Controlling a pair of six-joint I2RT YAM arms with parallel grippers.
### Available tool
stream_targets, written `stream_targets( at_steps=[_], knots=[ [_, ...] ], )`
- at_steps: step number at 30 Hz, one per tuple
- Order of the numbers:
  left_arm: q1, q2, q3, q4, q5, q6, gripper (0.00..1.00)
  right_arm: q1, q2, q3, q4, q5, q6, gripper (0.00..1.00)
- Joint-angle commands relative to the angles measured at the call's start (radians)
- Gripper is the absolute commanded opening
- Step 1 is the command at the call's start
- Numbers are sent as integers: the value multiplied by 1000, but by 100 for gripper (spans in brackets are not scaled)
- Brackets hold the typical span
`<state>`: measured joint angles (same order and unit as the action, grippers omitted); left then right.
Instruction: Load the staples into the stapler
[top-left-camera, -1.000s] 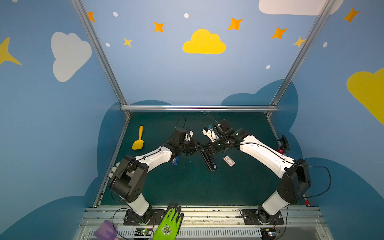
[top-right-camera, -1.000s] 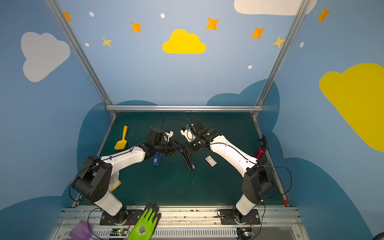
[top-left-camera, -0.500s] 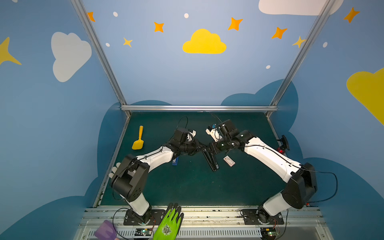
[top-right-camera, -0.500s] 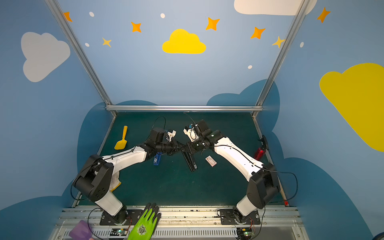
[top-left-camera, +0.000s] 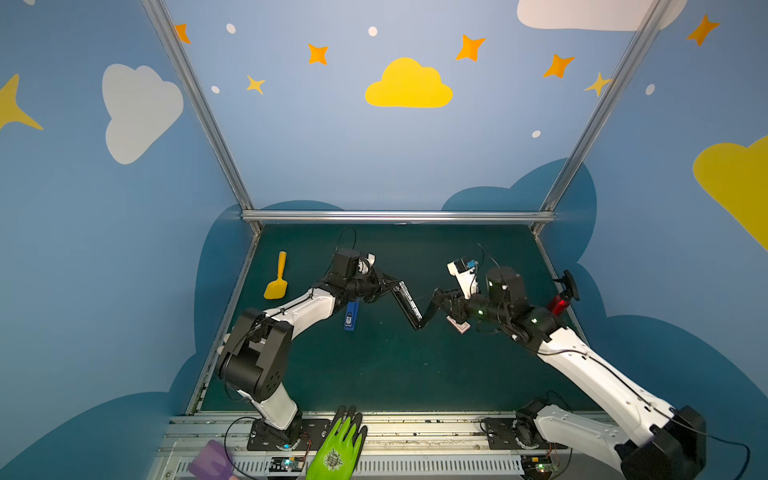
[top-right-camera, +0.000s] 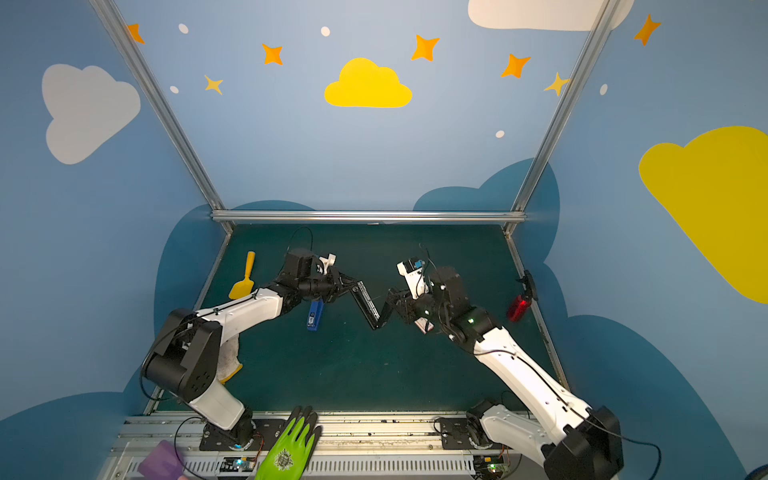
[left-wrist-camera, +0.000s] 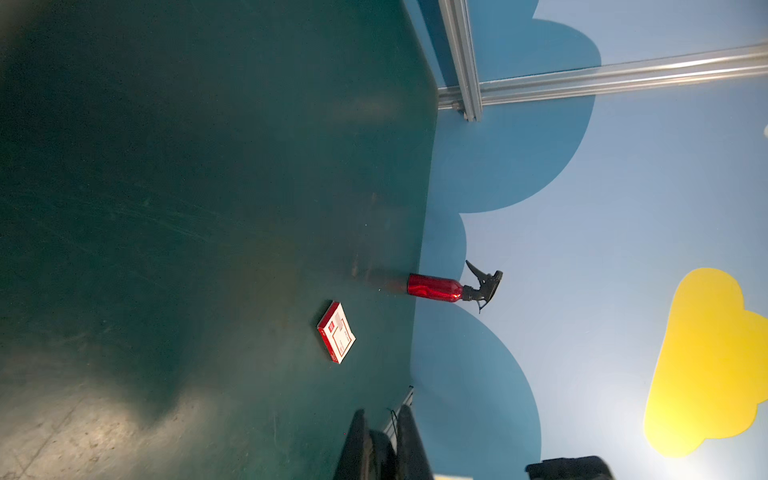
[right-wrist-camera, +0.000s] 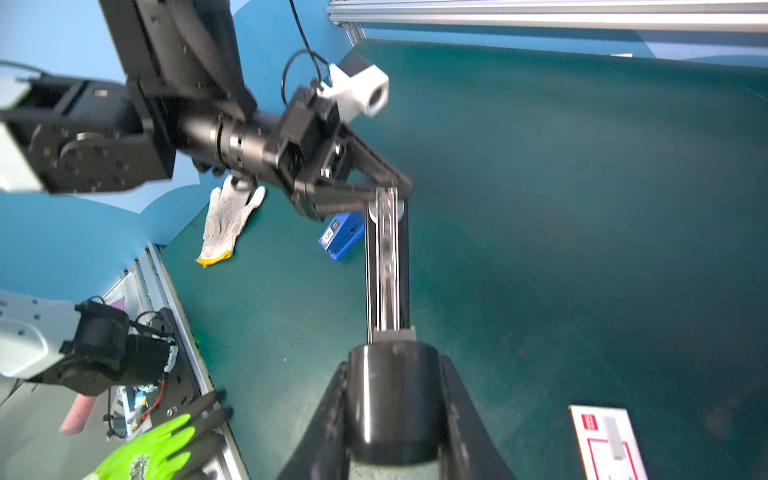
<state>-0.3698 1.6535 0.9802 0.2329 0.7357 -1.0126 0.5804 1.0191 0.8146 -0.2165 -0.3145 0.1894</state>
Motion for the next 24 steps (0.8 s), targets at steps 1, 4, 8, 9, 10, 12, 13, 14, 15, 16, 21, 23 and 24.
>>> stream_targets(
  at_steps=[1, 4, 8, 9, 10, 12, 13, 14, 15, 16, 21, 23, 24],
  knots=[
    [75, -12, 0, 134, -27, -103, 4, -5, -87, -63, 12, 50, 8, 0],
    [102, -14, 2, 153, -23, -123, 4, -5, -126, -101, -12, 61, 11, 0],
    [137, -16, -4, 195, -12, -159, 4, -1, -146, -134, -39, 80, 25, 0],
    [146, -18, -7, 203, -11, -167, 4, -2, -148, -137, -43, 72, 41, 0],
    [154, -20, -10, 216, -9, -176, 4, -1, -146, -149, -39, 57, 52, 0],
    [170, -18, -20, 254, -1, -206, 4, 3, -140, -187, -25, 31, 72, 2],
    [177, -16, -24, 271, 2, -217, 4, 5, -136, -199, -22, 28, 82, 3],
    [184, -14, -27, 286, 5, -231, 4, 9, -131, -209, -21, 27, 103, 4],
    [188, -10, -31, 303, 10, -242, 4, 12, -128, -219, -19, 29, 118, 6],
    [191, -8, -32, 313, 12, -248, 4, 18, -125, -230, -12, 32, 128, 8],
    [195, -3, -32, 337, 27, -255, 4, 41, -130, -273, 13, 71, 152, 27],
    [195, 0, -33, 352, 39, -259, 4, 41, -134, -275, 12, 85, 150, 34],
    [193, 3, -37, 366, 50, -263, 4, 41, -137, -272, 8, 91, 149, 37]
  ],
)
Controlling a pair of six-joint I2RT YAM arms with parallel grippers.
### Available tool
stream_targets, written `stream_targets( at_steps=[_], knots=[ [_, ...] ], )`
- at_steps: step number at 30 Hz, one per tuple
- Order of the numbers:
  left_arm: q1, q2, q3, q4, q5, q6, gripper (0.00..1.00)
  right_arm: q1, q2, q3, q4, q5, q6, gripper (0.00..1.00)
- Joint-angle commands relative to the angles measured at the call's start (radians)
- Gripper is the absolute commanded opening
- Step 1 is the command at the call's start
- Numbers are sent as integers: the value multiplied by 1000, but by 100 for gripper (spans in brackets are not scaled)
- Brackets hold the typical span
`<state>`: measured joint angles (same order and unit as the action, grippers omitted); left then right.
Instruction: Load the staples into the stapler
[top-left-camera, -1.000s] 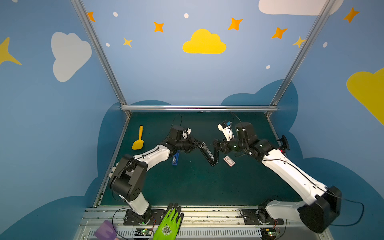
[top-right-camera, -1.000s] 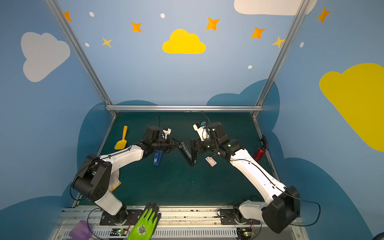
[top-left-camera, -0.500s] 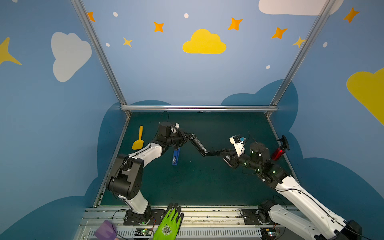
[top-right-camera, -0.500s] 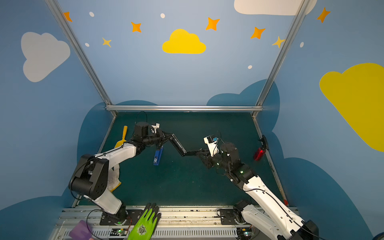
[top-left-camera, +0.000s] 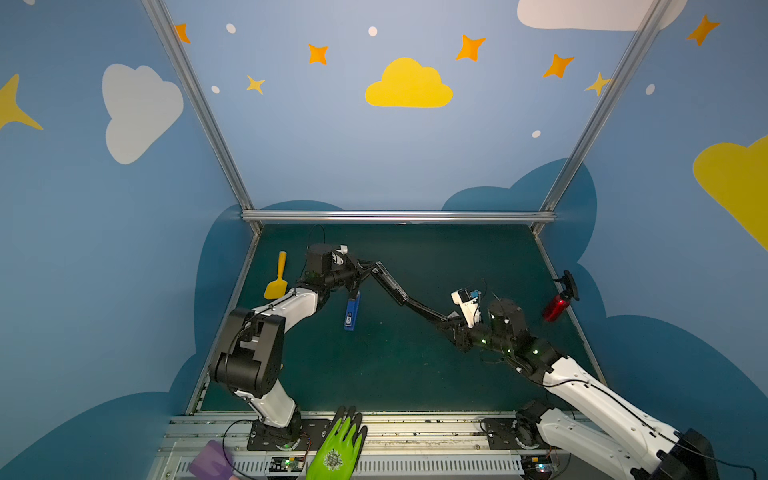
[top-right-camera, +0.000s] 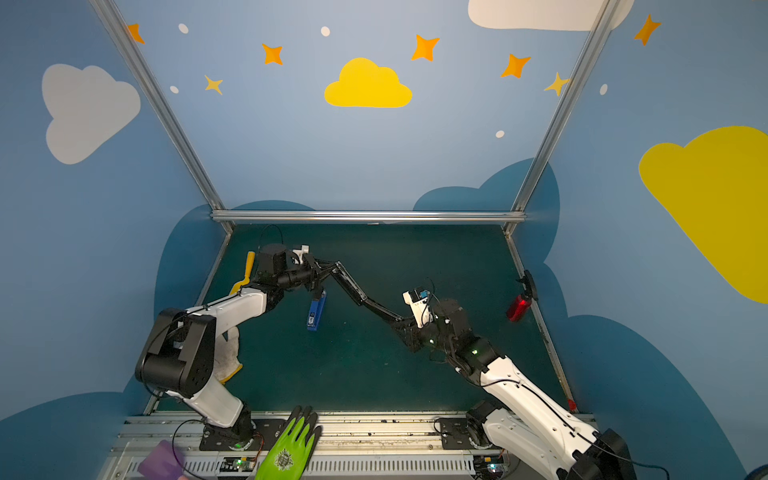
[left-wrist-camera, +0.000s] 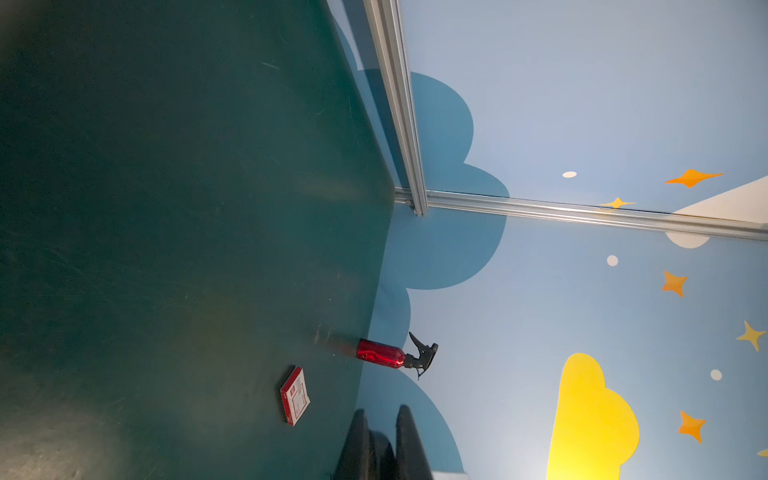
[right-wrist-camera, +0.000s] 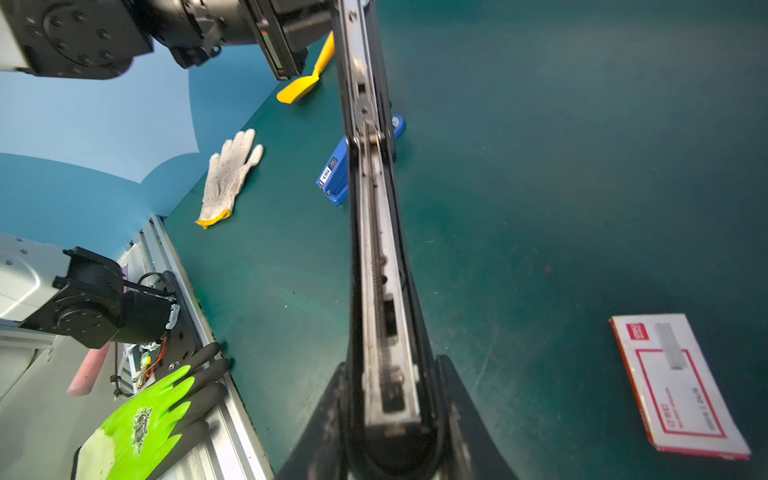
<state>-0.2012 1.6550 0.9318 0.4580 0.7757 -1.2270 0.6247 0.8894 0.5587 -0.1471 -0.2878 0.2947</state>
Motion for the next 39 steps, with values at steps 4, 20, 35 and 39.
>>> stream_targets(
  at_steps=[4, 20, 35, 39],
  knots=[
    [15, 2, 1, 153, 41, -34, 4, -5, -18, 1, -72, 101, 49, 48],
    [-104, 44, -21, 147, 94, 27, 4, -1, 288, 319, -63, 32, 23, 60],
    [-154, 49, -28, 149, 98, 32, 4, 39, 616, 551, -62, -64, -6, 53],
    [-154, 52, -31, 157, 98, 27, 4, 41, 674, 590, -76, -87, -9, 46]
  ],
)
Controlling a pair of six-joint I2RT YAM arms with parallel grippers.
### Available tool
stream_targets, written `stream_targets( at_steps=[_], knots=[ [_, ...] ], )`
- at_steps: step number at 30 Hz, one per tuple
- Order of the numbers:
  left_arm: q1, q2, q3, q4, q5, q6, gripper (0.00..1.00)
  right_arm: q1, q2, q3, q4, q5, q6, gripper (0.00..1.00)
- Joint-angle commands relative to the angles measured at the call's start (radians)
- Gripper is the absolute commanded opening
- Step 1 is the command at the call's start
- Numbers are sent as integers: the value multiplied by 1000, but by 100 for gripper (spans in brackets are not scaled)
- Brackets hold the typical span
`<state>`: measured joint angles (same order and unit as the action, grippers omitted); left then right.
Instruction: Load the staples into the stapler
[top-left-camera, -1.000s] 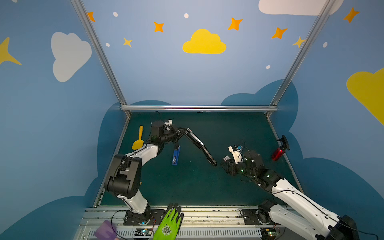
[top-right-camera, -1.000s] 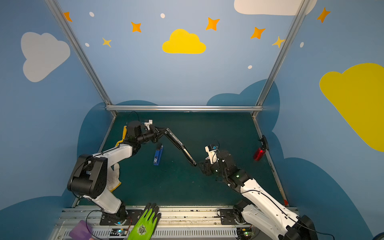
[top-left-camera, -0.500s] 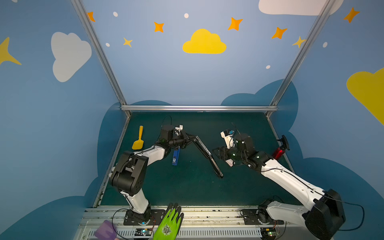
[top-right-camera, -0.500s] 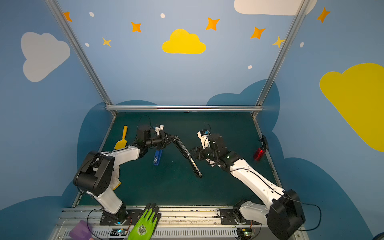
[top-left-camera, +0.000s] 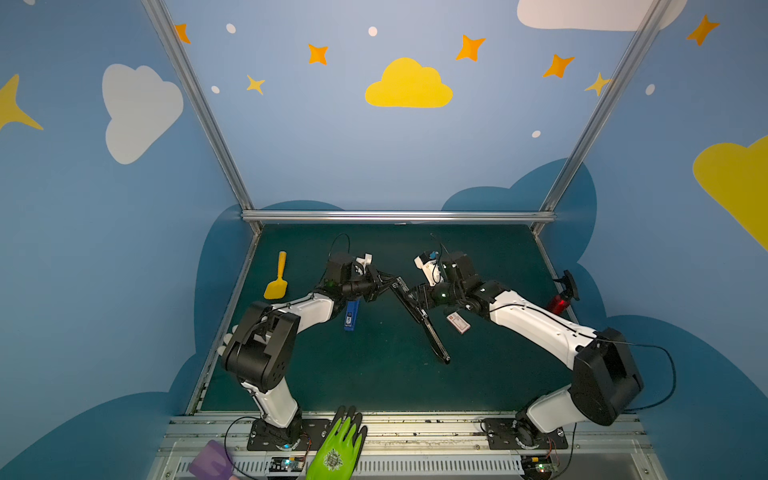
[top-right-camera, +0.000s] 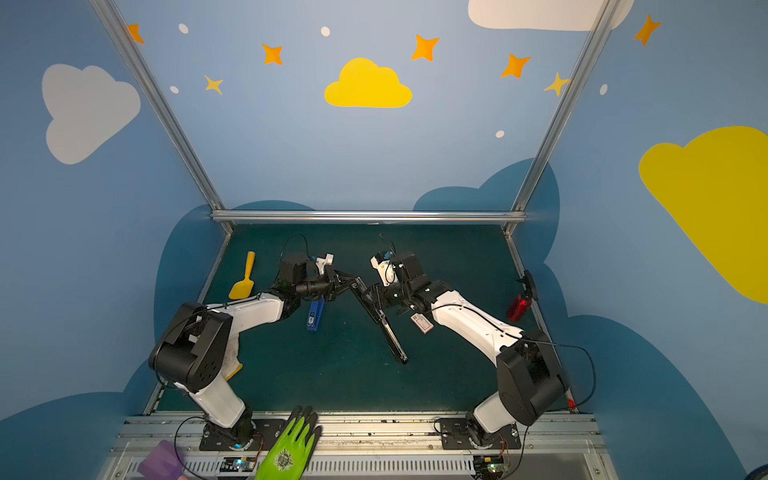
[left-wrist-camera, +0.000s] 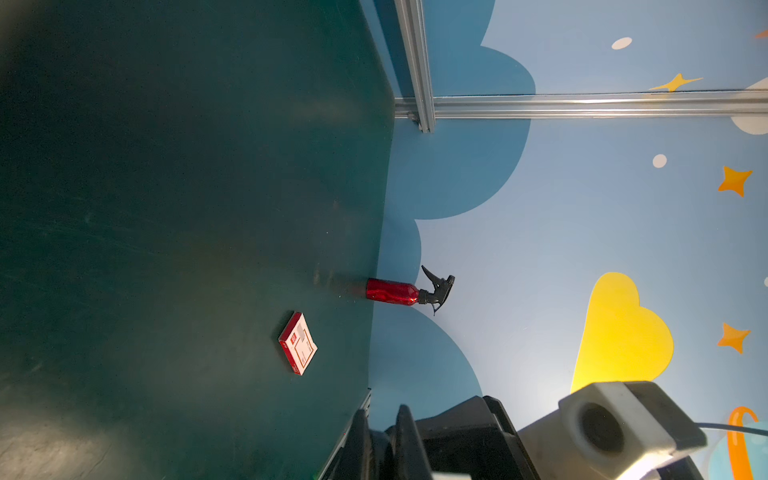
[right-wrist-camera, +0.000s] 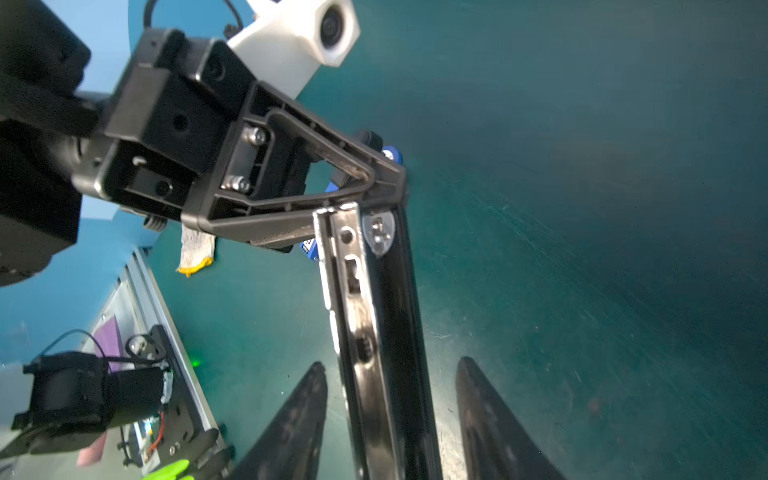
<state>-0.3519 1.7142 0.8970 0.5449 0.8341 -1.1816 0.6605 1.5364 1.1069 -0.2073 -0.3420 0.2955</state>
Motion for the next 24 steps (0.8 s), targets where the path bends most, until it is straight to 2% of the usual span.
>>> stream_targets(
  at_steps=[1, 3, 8, 11, 12, 15, 16, 19, 24],
  knots=[
    [-4, -7, 4, 70, 40, -18, 4, 8, 40, 51, -18, -36, -13, 42],
    [-4, -8, 3, 70, 39, -18, 4, 11, 61, 70, -30, -38, -19, 36],
    [-1, -4, 3, 60, 37, -11, 4, 16, 94, 107, -59, -14, -36, 15],
    [6, -1, 0, 34, 28, -3, 5, 19, 109, 126, -76, 17, -44, 7],
    [11, -2, -4, 27, 24, -3, 12, 19, 114, 130, -80, 29, -46, 5],
    [35, -11, -27, 1, -1, -2, 47, 18, 134, 154, -98, 72, -45, 3],
    [46, -17, -41, -7, -14, -4, 52, 19, 143, 165, -106, 87, -41, 2],
    [87, -56, -92, -25, -48, -10, 60, 16, 186, 213, -143, 140, -20, 1],
    [133, -164, -162, -127, -101, 32, 63, 1, 343, 399, -309, 228, 61, 0]
  ],
)
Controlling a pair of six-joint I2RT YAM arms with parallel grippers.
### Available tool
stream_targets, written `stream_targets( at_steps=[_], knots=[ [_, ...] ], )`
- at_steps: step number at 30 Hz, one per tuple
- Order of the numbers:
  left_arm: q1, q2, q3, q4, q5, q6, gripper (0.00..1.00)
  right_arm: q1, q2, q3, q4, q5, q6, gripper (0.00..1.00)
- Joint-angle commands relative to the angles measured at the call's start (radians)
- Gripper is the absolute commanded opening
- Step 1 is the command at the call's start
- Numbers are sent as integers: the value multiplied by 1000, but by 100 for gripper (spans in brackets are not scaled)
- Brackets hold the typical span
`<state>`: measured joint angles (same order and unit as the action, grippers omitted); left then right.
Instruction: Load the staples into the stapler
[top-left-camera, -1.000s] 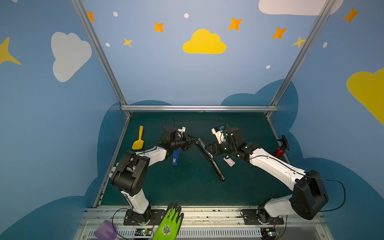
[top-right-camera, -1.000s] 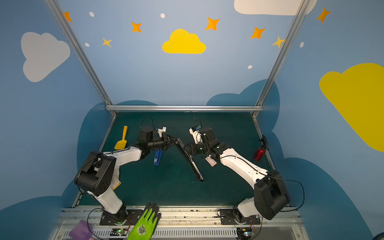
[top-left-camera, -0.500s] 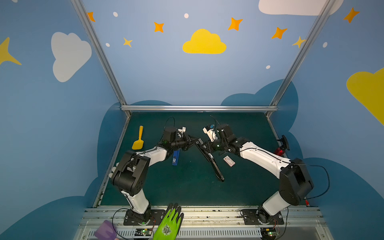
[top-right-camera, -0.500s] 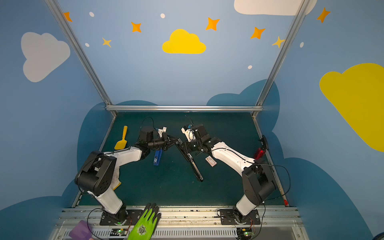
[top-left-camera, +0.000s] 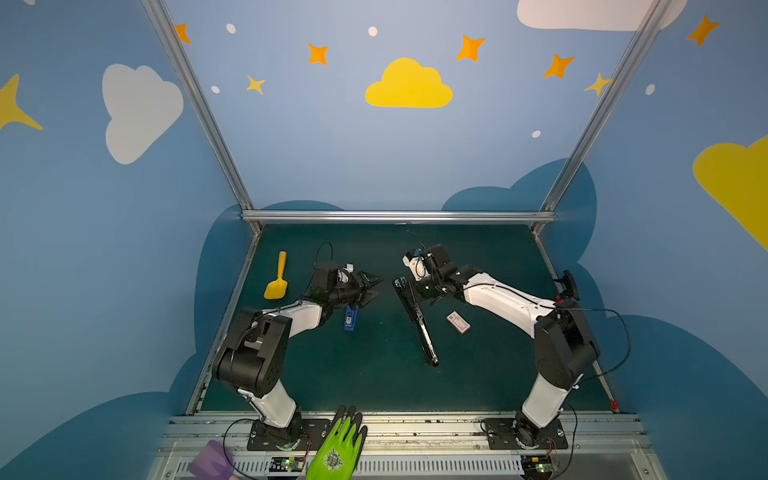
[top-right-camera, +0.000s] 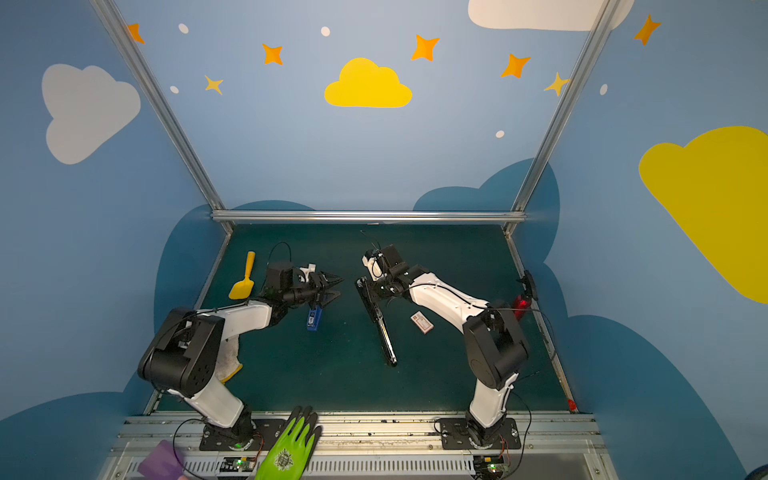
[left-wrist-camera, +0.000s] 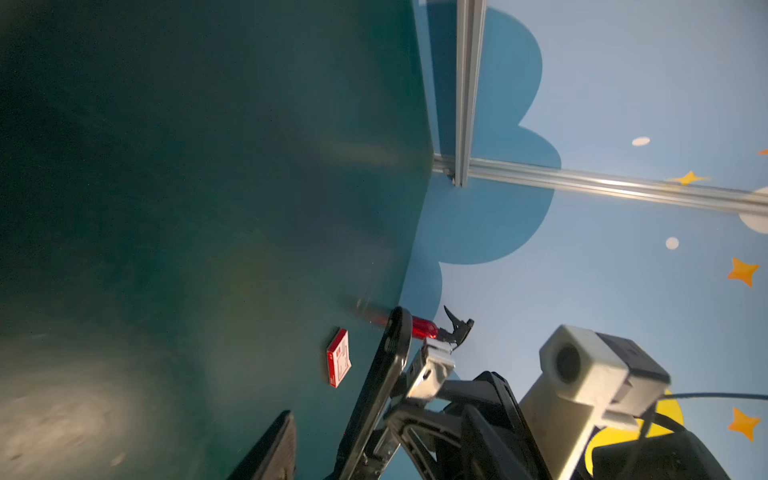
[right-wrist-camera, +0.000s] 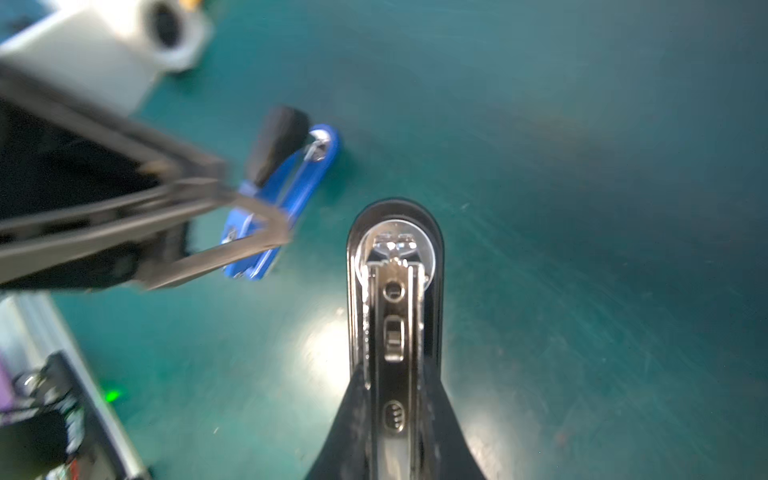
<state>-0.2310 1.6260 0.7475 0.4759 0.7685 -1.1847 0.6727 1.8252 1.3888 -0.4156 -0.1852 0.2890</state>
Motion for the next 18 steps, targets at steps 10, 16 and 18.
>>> stream_targets(
  at_steps=[10, 16, 18],
  knots=[
    [15, -256, -69, -278, -92, 154, 63, -45, 473, 640, -540, 280, 248, 2],
    [13, -303, -115, -311, -104, 163, 64, -63, 531, 696, -549, 296, 272, 9],
    [10, -307, -117, -320, -102, 168, 64, -72, 542, 704, -554, 289, 277, 14]
  ],
)
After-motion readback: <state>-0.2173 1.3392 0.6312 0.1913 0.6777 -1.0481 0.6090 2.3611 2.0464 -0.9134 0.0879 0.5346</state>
